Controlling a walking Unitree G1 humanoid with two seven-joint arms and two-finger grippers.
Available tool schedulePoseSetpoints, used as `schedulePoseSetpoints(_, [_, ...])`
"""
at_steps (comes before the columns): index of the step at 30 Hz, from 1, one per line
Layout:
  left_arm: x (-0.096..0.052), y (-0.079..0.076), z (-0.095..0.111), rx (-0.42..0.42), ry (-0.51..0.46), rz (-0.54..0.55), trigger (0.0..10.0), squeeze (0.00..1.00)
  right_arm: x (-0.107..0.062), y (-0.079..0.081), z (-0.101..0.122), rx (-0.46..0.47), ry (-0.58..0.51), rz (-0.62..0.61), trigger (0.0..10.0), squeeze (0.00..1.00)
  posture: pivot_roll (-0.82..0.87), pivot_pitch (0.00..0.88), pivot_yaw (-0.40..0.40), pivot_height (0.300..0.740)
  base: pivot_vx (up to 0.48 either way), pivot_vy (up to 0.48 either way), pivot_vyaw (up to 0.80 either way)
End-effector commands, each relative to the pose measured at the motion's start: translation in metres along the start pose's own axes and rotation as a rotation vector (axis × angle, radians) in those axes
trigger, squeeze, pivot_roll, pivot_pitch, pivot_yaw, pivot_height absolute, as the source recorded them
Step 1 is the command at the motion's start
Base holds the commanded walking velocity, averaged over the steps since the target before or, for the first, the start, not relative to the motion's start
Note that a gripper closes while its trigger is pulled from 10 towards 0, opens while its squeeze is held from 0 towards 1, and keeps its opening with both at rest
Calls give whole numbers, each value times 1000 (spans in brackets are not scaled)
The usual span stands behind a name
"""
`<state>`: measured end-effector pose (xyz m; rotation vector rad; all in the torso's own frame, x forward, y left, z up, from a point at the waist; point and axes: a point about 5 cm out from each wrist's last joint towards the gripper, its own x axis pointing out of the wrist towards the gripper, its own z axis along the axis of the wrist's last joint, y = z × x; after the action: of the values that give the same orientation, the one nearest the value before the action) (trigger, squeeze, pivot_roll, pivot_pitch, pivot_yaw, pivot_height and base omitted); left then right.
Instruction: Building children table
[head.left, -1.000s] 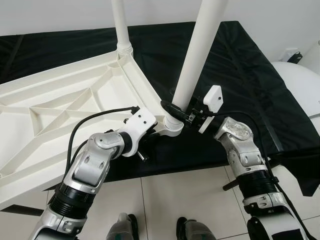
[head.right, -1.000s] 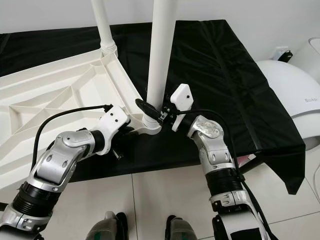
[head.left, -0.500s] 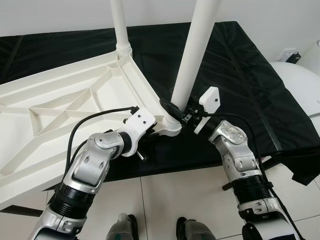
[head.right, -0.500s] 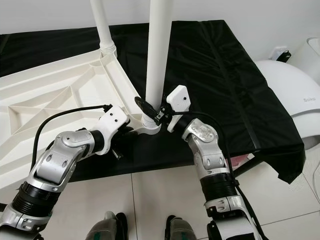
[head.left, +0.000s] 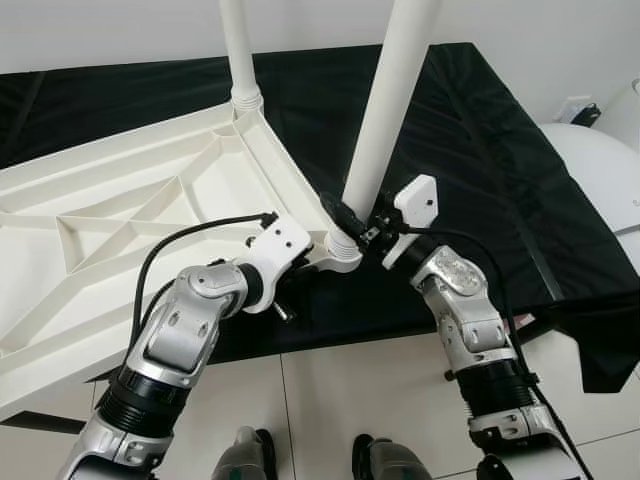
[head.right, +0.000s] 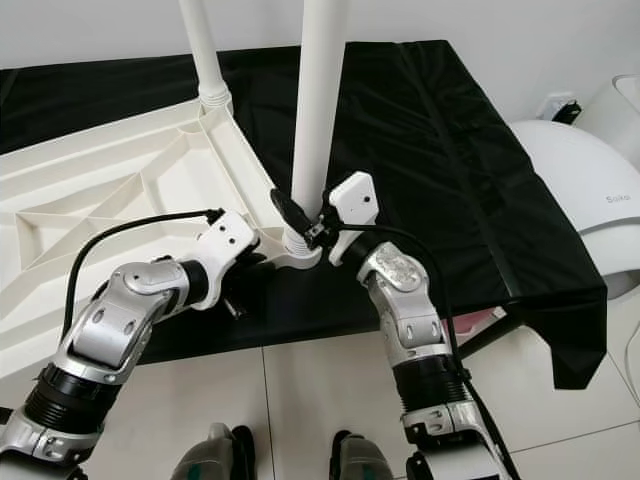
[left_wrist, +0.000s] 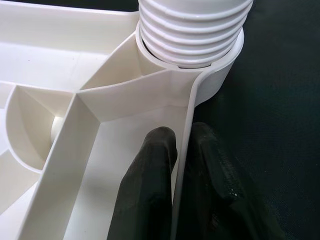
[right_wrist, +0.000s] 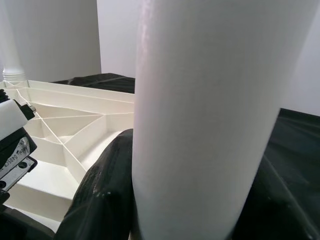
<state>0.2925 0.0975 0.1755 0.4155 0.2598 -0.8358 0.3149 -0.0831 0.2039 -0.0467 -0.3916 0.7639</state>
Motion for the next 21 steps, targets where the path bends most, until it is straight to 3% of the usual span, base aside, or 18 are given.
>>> schedulePoseSetpoints(1, [0, 2, 14, 22, -63, 55, 10000, 0, -3, 11, -15, 39, 60, 19, 10000, 0, -87, 179, 0, 740, 0, 0, 0])
schedulePoseSetpoints(21, [-1, 5, 16, 28, -64, 59, 10000, 0, -4, 23, -15, 36, 67, -3, 10000, 0, -84, 177, 4, 740, 0, 0, 0])
